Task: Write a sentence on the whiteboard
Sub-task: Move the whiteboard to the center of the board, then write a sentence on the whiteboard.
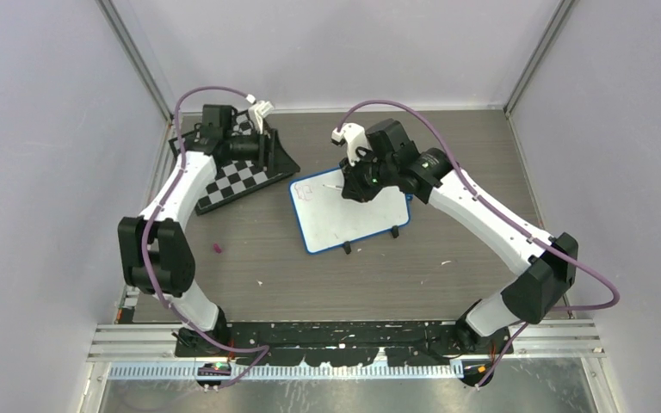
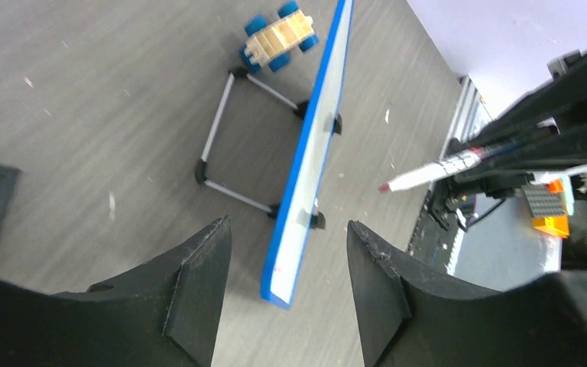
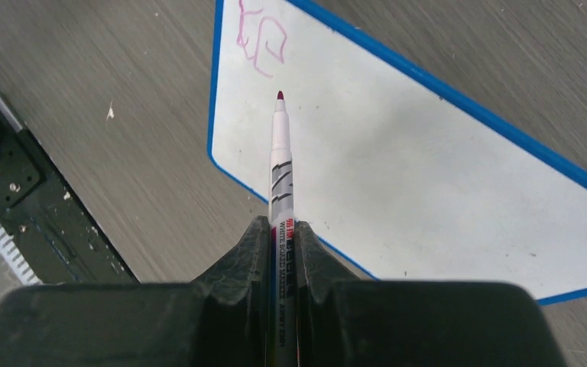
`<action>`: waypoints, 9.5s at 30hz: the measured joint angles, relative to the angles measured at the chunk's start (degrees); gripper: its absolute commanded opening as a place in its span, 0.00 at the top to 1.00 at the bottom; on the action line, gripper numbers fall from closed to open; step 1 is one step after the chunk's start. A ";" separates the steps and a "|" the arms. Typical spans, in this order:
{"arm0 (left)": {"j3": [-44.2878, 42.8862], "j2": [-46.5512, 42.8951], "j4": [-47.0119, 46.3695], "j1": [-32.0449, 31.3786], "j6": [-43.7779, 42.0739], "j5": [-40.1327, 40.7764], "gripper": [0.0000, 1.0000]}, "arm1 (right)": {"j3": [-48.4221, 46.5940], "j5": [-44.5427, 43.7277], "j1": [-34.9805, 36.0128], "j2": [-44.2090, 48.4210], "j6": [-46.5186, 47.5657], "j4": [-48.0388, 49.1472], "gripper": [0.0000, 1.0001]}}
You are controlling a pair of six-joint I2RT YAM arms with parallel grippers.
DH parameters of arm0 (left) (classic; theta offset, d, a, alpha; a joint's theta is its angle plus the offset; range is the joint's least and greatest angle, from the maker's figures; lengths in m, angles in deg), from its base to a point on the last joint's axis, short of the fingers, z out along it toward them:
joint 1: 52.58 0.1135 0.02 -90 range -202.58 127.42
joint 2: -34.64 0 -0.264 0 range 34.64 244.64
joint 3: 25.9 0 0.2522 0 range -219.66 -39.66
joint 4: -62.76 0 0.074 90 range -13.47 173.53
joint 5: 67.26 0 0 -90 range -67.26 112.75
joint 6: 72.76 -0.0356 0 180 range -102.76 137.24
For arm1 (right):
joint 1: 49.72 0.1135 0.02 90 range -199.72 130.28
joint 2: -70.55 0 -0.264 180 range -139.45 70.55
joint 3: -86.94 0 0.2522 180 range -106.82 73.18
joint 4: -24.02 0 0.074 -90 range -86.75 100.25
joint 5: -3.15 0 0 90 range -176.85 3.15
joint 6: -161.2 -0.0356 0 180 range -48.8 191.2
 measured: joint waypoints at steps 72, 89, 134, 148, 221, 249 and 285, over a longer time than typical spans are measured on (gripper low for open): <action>11.93 -0.61 -5.70 0.26 -0.52 -2.36 0.97 | -6.71 -5.75 1.66 -12.20 -0.59 2.10 1.00; 11.93 -0.61 -5.70 0.28 -1.57 -1.88 0.98 | -3.39 -4.68 2.38 -12.17 0.04 2.01 1.00; 11.93 -0.61 -5.64 0.24 -1.60 -3.45 0.98 | -7.65 -8.81 0.20 -10.75 2.34 -0.04 1.00; 11.93 -0.59 -5.64 0.26 -1.79 -2.25 0.98 | -1.97 -6.75 0.39 -9.84 1.92 0.37 1.00; 11.93 -0.59 -5.38 0.20 -2.23 -3.37 0.98 | -1.57 -2.51 -0.87 -9.44 -2.14 0.42 1.00; 11.93 -0.55 -5.18 0.20 -2.86 -3.58 0.98 | 0.61 -3.41 -4.44 -6.58 -1.95 2.25 1.00; 11.93 -0.55 -5.18 -0.24 -2.86 -3.87 0.98 | -0.79 -3.06 -6.34 -5.09 0.50 1.42 1.00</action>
